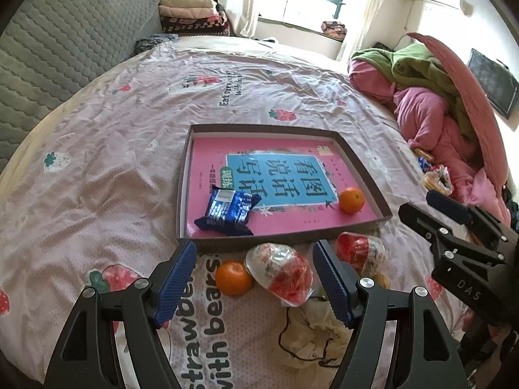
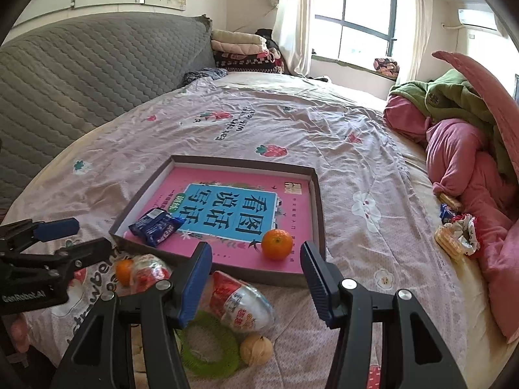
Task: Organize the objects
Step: 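Withdraw both grippers from the tray back toward the remaining items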
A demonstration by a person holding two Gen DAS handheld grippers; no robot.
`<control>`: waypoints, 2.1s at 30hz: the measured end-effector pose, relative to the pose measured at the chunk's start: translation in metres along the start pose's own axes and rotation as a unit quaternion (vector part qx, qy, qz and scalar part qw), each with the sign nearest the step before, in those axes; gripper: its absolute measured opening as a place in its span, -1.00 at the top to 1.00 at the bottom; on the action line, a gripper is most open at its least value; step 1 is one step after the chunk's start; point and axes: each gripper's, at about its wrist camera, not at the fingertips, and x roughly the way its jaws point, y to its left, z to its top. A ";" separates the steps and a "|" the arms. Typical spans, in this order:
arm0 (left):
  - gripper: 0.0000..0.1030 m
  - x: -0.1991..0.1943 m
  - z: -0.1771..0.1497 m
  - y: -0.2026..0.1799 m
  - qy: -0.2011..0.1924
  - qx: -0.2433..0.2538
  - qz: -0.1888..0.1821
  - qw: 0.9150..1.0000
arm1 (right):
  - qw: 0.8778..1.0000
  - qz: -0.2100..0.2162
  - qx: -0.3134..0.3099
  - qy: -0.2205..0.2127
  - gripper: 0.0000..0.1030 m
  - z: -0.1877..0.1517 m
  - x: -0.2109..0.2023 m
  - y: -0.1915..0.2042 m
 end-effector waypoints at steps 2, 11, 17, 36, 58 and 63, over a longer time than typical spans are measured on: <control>-0.47 -0.001 -0.003 -0.001 0.001 0.001 0.001 1.000 | 1.000 0.001 -0.003 -0.002 -0.10 -0.001 -0.004 0.002; -0.47 -0.006 -0.018 0.000 0.007 0.008 0.002 1.000 | 1.000 0.003 0.003 0.007 -0.10 -0.016 -0.013 -0.002; -0.47 -0.007 -0.031 -0.001 0.014 0.016 0.001 1.000 | 1.000 -0.003 0.016 0.016 -0.10 -0.030 -0.017 -0.012; -0.47 -0.022 -0.062 -0.012 0.014 0.035 -0.008 0.999 | 0.999 -0.004 0.031 0.035 -0.10 -0.063 -0.027 -0.024; -0.47 -0.033 -0.084 -0.009 0.024 0.032 -0.021 0.999 | 0.999 -0.004 0.026 0.047 -0.10 -0.089 -0.040 -0.019; -0.47 -0.035 -0.088 -0.015 0.025 0.039 -0.026 0.999 | 0.999 -0.002 0.026 0.047 -0.10 -0.090 -0.042 -0.018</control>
